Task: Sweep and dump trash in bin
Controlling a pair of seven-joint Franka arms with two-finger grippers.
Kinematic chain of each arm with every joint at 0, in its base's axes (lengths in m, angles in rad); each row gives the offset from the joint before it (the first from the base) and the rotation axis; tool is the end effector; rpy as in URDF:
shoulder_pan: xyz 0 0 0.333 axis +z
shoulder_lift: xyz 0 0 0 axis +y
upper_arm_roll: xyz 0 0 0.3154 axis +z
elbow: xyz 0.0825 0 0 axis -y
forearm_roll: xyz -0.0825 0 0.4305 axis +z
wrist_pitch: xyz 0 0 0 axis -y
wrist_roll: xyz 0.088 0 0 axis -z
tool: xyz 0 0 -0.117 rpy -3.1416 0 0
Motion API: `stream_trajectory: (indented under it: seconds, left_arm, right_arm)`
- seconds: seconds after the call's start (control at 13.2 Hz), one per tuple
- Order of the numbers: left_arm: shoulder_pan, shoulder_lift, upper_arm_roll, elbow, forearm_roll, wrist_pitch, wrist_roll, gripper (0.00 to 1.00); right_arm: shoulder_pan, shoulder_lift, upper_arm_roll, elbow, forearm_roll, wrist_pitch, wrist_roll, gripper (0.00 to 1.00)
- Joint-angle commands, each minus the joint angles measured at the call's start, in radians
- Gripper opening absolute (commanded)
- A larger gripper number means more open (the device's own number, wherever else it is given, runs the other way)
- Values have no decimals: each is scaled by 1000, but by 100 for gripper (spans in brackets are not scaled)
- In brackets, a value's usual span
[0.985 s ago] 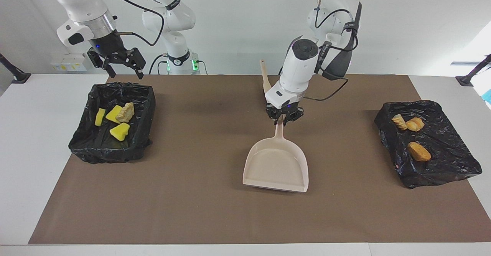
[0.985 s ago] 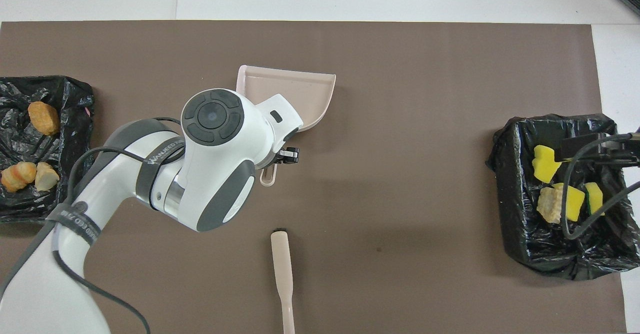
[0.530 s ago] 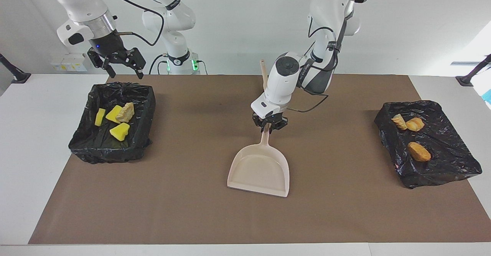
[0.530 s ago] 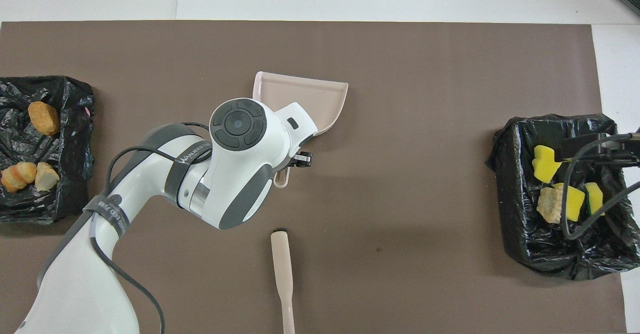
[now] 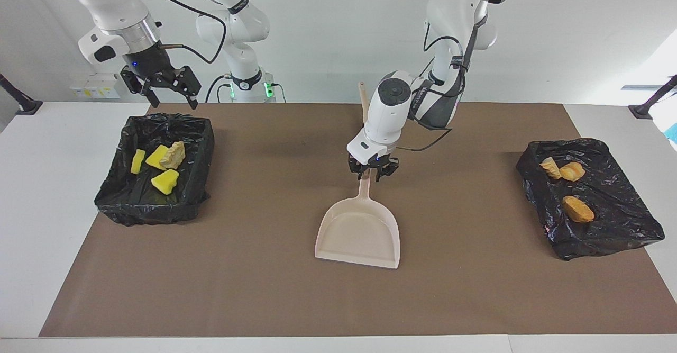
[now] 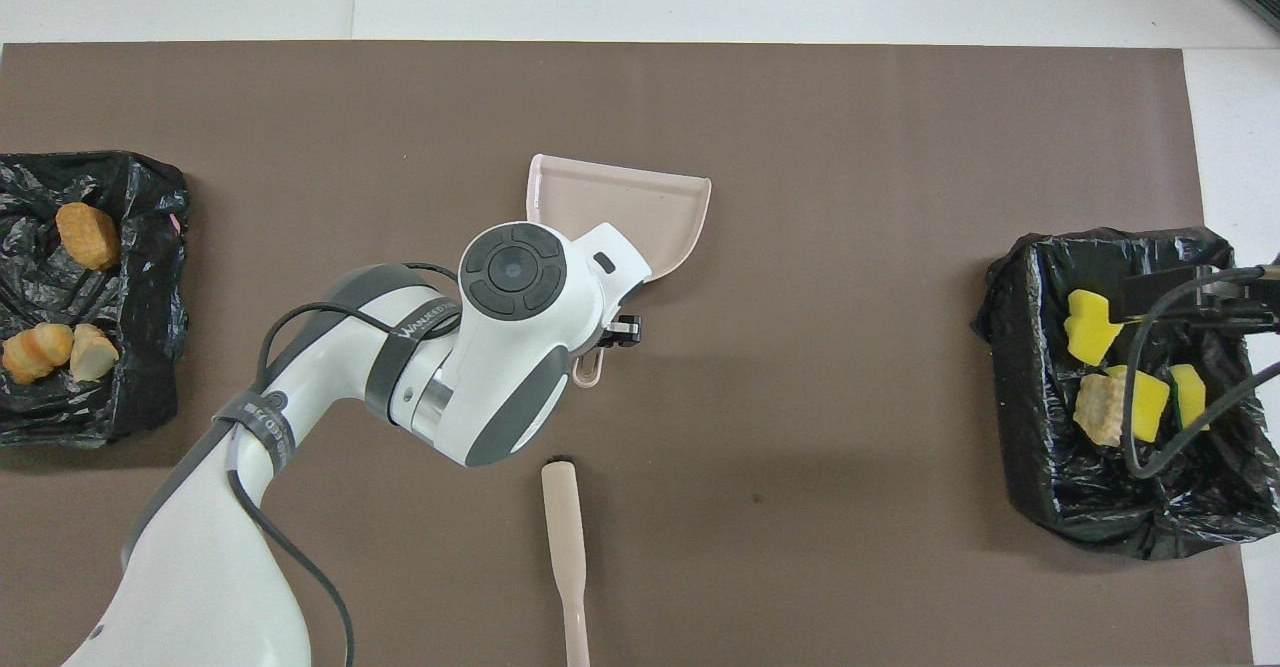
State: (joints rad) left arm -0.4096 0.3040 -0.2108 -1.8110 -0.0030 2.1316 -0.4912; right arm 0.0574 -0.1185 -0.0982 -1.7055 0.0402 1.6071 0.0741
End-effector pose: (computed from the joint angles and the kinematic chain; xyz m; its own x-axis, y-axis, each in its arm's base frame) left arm 0.5524 -0.3862 0.3457 0.9930 -0.1176 -0.0107 -0.1166 -0.9908 0.0683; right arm 0.5665 -0.0214 0.6161 0.9932 -0.1155 0.0156 -0.1146 -0.9920 -0.0531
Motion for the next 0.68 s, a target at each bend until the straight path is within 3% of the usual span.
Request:
stream_trajectory:
  seconds: [0.0, 0.61]
  left_arm:
    - [64, -107, 7, -18, 0, -102, 2, 100]
    - [351, -265, 8, -16, 0, -309, 465, 100]
  right_arm:
    - [-4, -20, 5, -23, 1, 19, 10, 100]
    - [-4, -20, 5, -23, 1, 19, 10, 100]
